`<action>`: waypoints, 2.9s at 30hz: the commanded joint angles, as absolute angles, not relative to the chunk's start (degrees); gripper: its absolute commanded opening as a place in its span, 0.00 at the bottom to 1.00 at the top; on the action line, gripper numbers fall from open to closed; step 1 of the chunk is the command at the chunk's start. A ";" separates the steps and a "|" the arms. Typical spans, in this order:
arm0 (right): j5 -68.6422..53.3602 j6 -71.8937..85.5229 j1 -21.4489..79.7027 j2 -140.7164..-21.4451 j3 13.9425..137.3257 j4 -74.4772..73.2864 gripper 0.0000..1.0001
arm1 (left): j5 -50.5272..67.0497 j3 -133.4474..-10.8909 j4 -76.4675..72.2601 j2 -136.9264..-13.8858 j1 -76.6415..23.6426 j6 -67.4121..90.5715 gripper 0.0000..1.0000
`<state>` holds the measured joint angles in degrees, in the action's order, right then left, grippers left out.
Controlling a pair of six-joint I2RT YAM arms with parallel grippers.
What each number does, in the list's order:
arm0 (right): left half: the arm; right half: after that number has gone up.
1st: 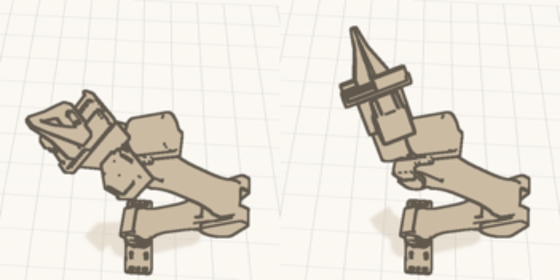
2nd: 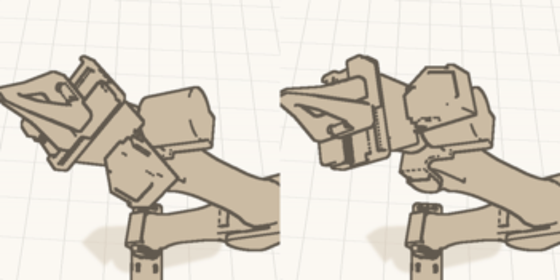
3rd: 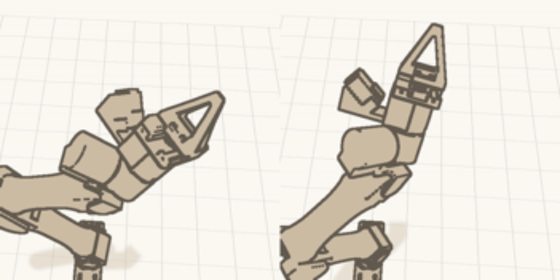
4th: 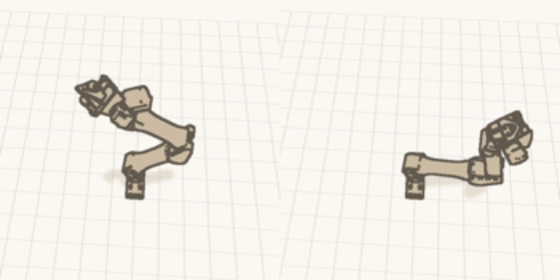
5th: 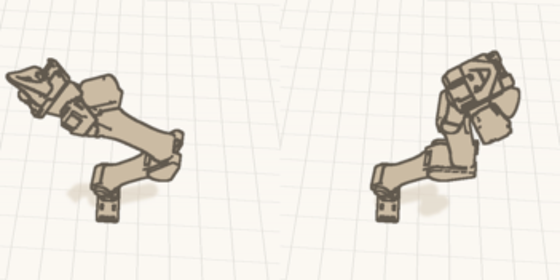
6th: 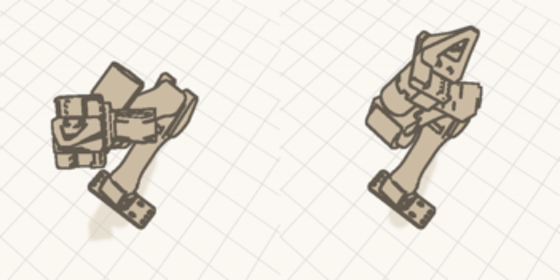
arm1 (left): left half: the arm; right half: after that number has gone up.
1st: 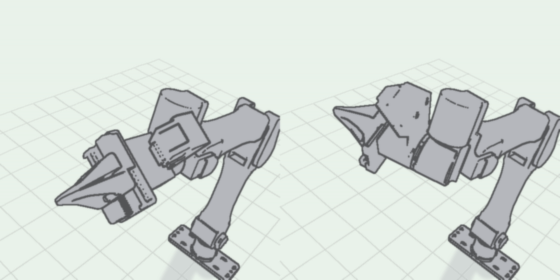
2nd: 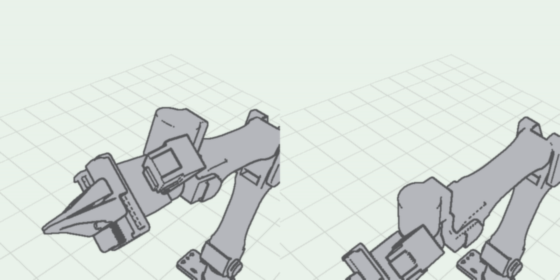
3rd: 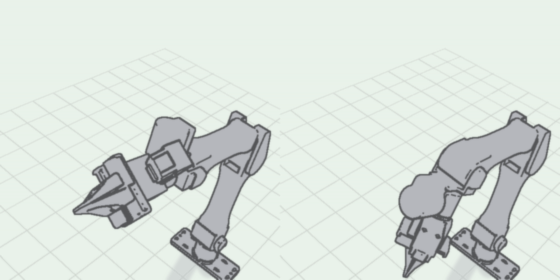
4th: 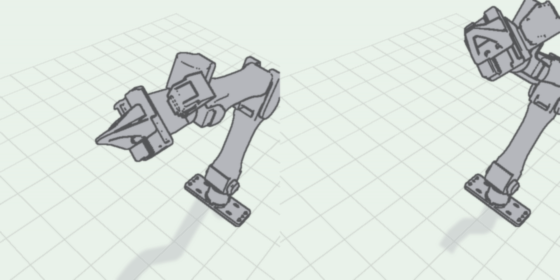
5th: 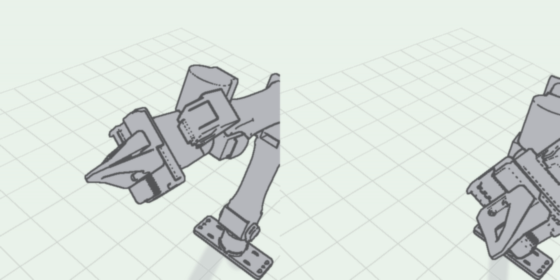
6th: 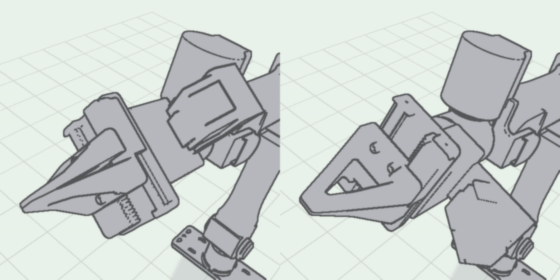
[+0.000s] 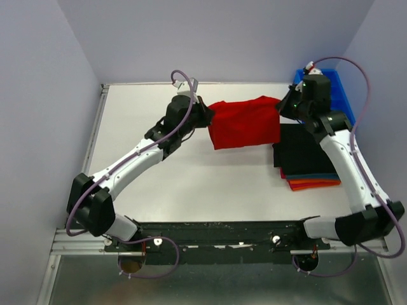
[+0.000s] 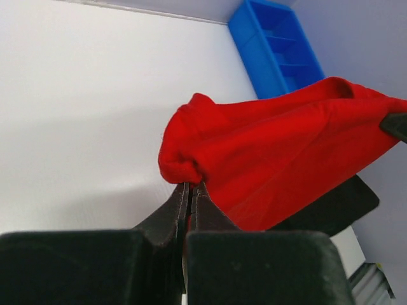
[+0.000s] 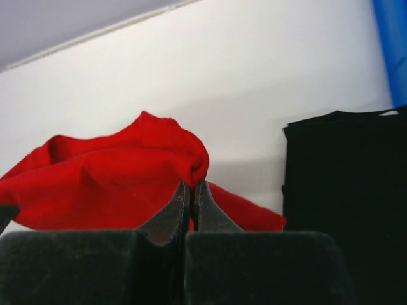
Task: Fold and stack the t-shirts
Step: Put the neatly folded tshirt into the corner of the board with both arms
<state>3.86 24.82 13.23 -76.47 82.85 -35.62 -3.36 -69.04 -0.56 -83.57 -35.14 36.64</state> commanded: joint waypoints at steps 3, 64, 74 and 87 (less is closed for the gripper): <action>22.92 25.05 10.38 -65.49 84.02 -47.10 0.01 | -11.16 -70.13 -0.96 -80.15 -45.15 38.58 0.00; 24.34 20.57 -18.54 -98.02 92.81 -39.64 0.64 | -14.94 -123.92 5.27 -136.15 -54.85 43.61 0.65; 23.21 25.57 -18.54 -78.60 78.25 -39.03 0.15 | -8.89 -123.58 3.43 -131.83 -55.54 35.59 0.14; 33.05 36.65 -18.63 -75.67 70.93 -51.41 0.01 | -0.09 -111.27 -1.93 -128.41 -62.40 36.56 0.00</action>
<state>28.95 31.35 -18.24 -74.83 70.63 -44.64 -4.38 -113.78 0.89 -132.64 -61.14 37.45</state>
